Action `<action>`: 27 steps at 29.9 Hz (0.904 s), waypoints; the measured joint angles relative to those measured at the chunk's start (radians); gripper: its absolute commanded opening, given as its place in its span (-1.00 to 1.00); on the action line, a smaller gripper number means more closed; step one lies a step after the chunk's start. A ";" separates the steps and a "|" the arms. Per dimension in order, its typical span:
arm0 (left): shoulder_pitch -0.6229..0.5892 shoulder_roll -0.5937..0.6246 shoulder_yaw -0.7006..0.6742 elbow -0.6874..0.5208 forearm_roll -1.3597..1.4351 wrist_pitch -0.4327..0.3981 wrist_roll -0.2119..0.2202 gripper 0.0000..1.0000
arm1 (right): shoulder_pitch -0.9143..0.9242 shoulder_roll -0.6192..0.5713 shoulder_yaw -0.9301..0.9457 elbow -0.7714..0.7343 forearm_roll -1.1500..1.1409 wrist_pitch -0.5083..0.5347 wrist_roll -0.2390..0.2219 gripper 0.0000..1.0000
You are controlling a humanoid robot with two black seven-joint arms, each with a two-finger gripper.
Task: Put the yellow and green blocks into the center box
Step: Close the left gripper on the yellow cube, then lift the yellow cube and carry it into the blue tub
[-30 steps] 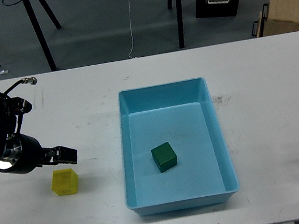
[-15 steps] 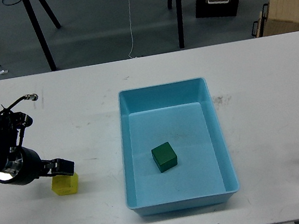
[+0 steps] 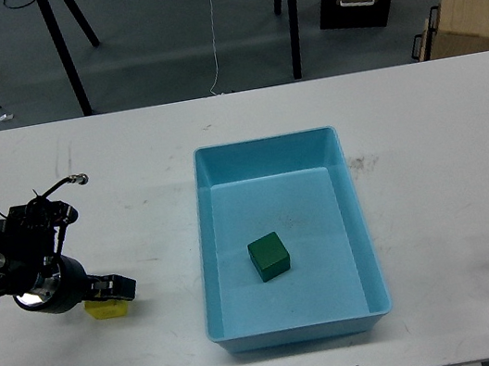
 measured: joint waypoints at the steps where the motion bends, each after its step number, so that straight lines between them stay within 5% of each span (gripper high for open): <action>1: 0.001 0.000 -0.001 0.000 0.010 0.000 0.005 -0.82 | 0.000 0.000 0.000 0.000 0.000 0.000 0.000 1.00; 4: 0.003 0.000 -0.003 -0.001 0.022 0.000 0.032 -1.00 | 0.000 0.000 0.000 0.000 0.000 0.000 0.000 1.00; 11: -0.014 0.013 -0.027 -0.013 0.023 0.000 0.049 -1.00 | 0.000 0.000 0.005 -0.002 0.000 0.000 0.001 1.00; 16: -0.139 0.002 -0.059 -0.027 -0.007 0.000 0.047 -1.00 | 0.000 0.000 0.007 -0.002 0.000 0.000 0.001 1.00; 27: -0.396 -0.322 -0.047 0.044 -0.107 0.000 0.043 -1.00 | -0.010 -0.001 0.015 -0.002 0.000 0.000 0.002 1.00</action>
